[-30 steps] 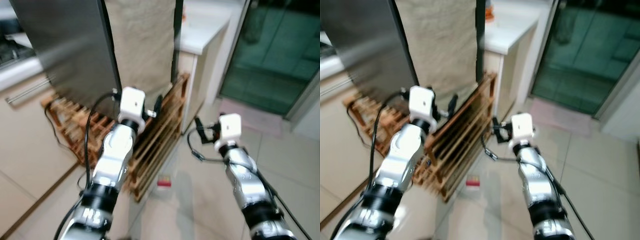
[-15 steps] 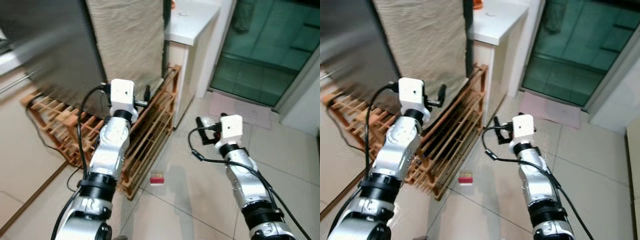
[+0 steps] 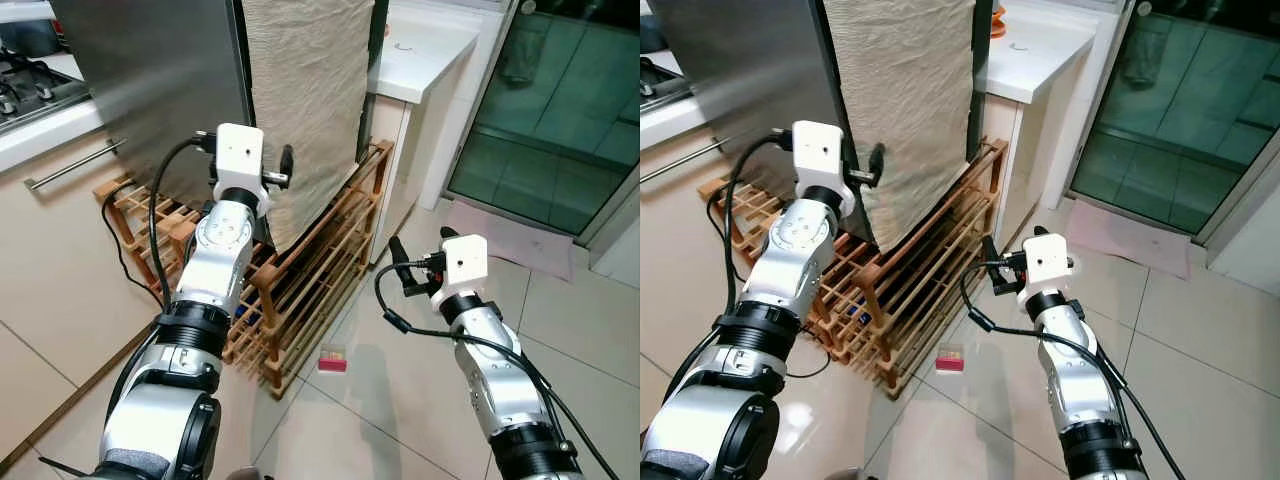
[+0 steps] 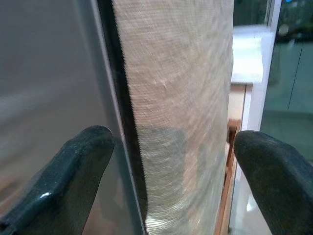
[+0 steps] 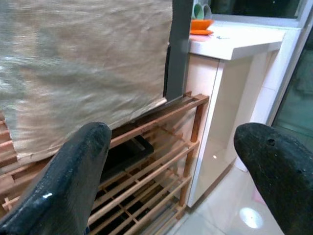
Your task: Restocking fridge
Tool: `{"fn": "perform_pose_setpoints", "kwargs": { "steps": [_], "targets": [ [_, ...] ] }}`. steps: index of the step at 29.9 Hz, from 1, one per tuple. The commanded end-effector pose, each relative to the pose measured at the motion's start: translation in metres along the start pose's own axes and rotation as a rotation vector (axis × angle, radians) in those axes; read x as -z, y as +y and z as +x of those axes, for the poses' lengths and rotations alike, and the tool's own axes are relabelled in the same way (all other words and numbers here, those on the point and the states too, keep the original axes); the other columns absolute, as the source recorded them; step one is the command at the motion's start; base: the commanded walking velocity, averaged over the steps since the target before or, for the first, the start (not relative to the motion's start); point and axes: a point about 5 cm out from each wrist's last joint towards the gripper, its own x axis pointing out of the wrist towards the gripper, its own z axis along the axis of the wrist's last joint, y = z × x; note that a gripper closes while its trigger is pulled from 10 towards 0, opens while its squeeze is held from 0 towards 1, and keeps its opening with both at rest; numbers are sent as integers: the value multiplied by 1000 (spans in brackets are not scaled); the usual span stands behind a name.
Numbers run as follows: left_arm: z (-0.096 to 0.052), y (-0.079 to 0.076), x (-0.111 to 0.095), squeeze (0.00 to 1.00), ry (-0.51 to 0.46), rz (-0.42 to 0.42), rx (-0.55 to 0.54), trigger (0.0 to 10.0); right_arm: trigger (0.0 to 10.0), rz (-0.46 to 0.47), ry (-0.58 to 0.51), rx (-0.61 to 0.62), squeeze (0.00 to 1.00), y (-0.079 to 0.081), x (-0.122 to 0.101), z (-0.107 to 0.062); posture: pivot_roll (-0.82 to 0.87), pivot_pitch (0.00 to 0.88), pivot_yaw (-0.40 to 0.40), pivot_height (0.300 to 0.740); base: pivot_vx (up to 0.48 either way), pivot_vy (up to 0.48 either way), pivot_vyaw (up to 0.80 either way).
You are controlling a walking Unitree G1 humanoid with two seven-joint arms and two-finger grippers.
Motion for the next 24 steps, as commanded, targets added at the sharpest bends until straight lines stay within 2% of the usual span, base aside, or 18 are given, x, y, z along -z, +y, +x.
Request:
{"fn": "perform_pose_setpoints", "kwargs": {
  "steps": [1,3,4,11,20,24],
  "targets": [
    [4,1,-8,0,-12,9,6,10000,10000,12,7,-20,0,3,0,-6,-34,3,51,740,0,0,0],
    [6,1,-9,0,-13,4,8,10000,10000,11,23,-45,0,5,2,-19,-41,14,50,740,0,0,0],
    [8,1,-11,0,-14,-2,6,10000,10000,10,53,-60,0,5,7,-32,-47,18,47,740,0,0,0],
    [12,2,-14,0,-14,-42,-7,10000,10000,8,119,-68,0,4,15,-56,-66,39,45,740,0,0,0],
    [17,-4,-11,0,46,-83,4,10000,10000,18,139,-63,0,4,12,-60,-68,57,52,740,0,0,0],
    [18,-16,-5,0,104,-134,42,10000,10000,28,145,-55,0,5,12,-62,-65,66,55,740,0,0,0]
  ]
}}
